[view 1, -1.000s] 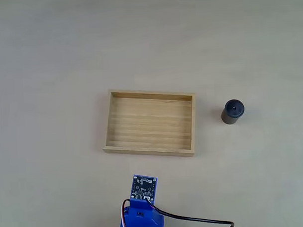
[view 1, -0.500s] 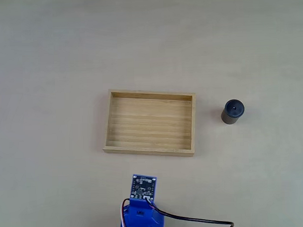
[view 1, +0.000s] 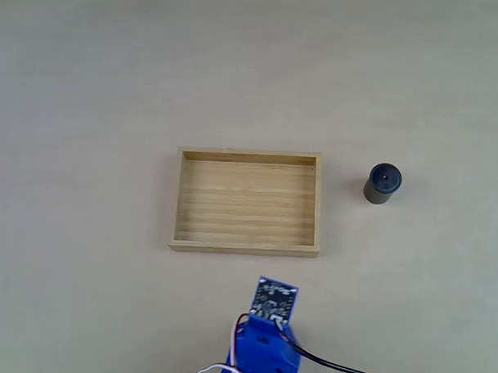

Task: Place the black cylinder in the wooden box then return to rest.

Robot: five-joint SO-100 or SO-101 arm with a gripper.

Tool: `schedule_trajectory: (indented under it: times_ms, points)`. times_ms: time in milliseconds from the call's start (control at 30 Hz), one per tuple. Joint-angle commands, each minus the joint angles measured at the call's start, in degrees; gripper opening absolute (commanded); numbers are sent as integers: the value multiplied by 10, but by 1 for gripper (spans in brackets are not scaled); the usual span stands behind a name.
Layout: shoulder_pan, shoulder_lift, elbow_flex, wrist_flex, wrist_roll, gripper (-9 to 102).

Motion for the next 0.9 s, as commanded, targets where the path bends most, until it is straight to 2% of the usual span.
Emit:
schedule_trajectory:
  times_ms: [0, 133, 533, 867]
  points:
    - [43, 79, -100, -72, 15, 20]
    - [63, 159, -156, -117, 17, 25]
    - [102, 437, -360, -263, 32, 26]
    - [91, 624, -514, -310, 32, 26]
